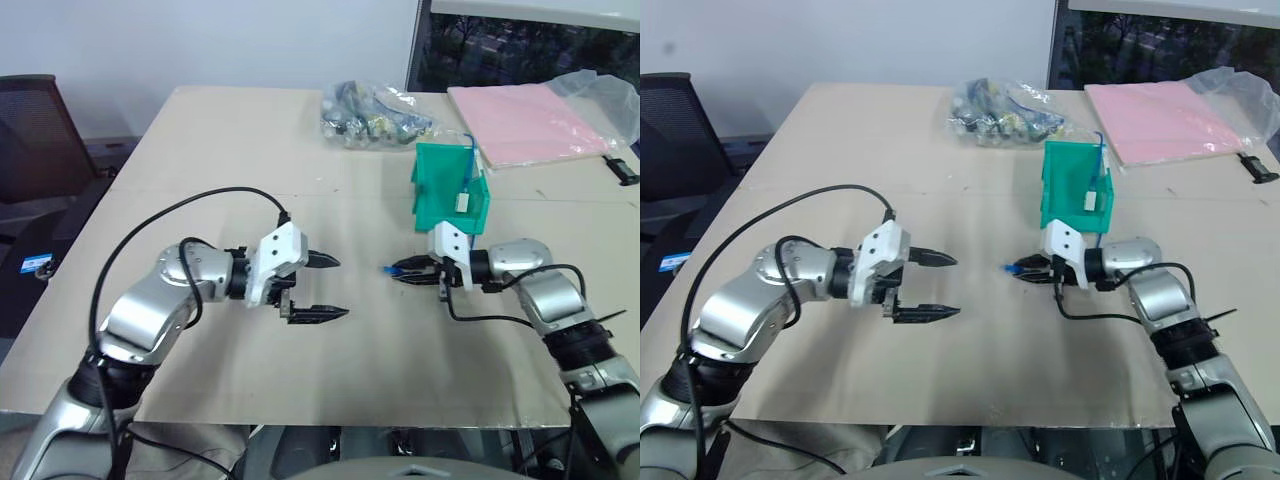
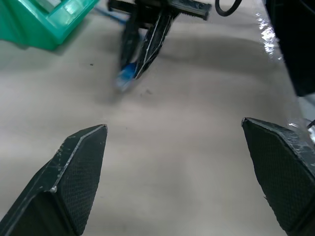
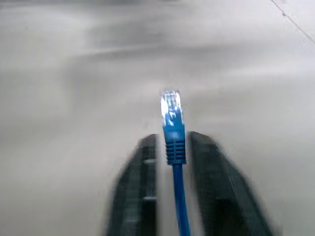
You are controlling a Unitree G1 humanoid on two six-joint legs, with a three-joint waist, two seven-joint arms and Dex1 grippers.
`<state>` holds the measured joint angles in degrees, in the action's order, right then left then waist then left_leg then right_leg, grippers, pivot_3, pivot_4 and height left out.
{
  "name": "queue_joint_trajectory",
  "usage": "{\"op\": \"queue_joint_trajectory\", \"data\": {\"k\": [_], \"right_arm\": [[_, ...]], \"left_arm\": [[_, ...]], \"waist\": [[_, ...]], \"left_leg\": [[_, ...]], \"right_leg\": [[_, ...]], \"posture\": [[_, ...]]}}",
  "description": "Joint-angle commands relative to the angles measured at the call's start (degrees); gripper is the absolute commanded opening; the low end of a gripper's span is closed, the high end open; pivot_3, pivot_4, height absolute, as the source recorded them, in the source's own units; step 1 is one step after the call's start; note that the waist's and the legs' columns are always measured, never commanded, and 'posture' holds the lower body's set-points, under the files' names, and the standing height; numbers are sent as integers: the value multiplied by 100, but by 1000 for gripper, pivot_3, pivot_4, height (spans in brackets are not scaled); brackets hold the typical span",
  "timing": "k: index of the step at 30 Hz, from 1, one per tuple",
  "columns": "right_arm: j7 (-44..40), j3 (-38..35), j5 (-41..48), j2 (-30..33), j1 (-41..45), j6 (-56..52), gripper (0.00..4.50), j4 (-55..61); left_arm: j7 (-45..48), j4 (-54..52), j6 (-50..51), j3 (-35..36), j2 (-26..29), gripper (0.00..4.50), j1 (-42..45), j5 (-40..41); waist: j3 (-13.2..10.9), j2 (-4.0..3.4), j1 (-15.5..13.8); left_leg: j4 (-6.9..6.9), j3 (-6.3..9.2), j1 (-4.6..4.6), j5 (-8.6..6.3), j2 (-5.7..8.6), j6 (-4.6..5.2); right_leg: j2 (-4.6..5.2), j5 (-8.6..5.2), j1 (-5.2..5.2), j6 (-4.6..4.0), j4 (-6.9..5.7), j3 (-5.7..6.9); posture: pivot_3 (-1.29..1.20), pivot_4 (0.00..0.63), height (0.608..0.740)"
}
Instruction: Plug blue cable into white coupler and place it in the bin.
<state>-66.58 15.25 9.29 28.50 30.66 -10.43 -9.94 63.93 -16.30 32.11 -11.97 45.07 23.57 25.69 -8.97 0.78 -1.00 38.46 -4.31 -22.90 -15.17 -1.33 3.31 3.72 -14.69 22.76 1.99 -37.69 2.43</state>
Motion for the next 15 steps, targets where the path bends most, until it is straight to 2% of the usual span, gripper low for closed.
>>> {"op": "queue_joint_trajectory", "data": {"k": [1,3,4,5,11,15], "right_arm": [[183,-120,-29,-39,22,110,2710,-7],[339,-435,162,81,-236,-40,3828,360],[406,-581,268,147,-383,-133,4236,564],[479,-794,439,226,-606,-271,4448,856],[1199,-2242,1500,404,-2569,-1006,4448,2805],[1540,-2633,1843,354,-3518,-1212,4448,3522]], "left_arm": [[-12,335,-124,-364,-245,4500,324,-399],[26,739,-359,-578,-432,4500,550,-687],[36,942,-508,-651,-511,4500,646,-824],[43,1185,-653,-720,-608,4500,764,-954],[343,2788,-1572,-995,-1211,4500,1552,-1517],[618,3692,-2074,-1087,-1601,4500,1984,-1757]], "waist": [[-2,2,-4],[-3,3,7],[-3,4,-1],[-3,4,-17],[-2,5,-14],[-2,4,33]], "left_leg": [[0,-1,-6,0,2,1],[5,-4,-13,-2,5,5],[5,-4,-15,-3,6,7],[6,-2,-18,-4,7,8],[26,16,-86,-3,4,7],[41,8,-83,-5,5,9]], "right_leg": [[1,0,2,0,3,-1],[6,-2,4,5,9,-6],[8,-5,5,9,10,-7],[10,-7,5,12,12,-4],[7,-8,64,16,-8,12],[-1,-8,65,17,-22,7]], "posture": [[0,150,740],[0,150,740],[0,150,740],[0,150,740],[0,150,740],[0,150,740]]}}
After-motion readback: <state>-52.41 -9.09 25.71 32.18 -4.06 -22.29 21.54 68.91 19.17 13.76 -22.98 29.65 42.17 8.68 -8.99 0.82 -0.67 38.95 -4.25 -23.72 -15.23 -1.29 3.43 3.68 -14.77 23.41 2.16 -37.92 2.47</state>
